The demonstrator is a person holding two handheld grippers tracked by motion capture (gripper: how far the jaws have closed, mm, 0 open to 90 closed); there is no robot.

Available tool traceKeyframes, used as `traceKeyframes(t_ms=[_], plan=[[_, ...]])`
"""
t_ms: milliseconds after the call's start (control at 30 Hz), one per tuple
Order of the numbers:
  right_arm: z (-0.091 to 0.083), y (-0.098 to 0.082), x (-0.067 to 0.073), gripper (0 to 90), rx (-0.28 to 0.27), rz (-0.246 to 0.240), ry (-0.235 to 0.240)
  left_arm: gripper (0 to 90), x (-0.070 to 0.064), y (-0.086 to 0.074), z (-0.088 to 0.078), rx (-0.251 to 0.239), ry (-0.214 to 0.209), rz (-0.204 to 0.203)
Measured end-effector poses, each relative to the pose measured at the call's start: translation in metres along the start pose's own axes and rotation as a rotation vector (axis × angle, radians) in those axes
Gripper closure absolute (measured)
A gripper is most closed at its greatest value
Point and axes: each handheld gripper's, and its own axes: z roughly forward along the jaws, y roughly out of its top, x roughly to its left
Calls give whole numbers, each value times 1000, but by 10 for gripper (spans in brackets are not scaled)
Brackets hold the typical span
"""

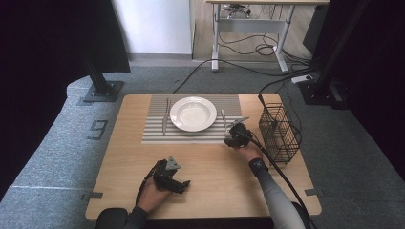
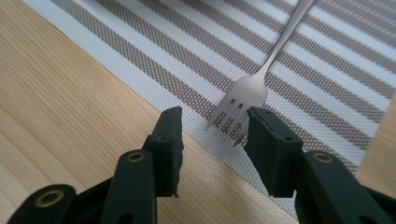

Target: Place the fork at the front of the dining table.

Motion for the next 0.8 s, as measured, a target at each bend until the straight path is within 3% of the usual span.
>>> traceKeyframes(t_ms=[133,267,500,800], plan=[[-12,1,-5,549,-18,9,-26,0,0,0,0,0,0,0],[-18,-4,-8,622,-4,6,-11,0,0,0,0,0,1,-1],[-8,-5,-4,721,0,-16,19,0,0,0,0,0,1,-1],[5,8,-8,716,-12,-2,19,0,0,0,0,0,2,-2]])
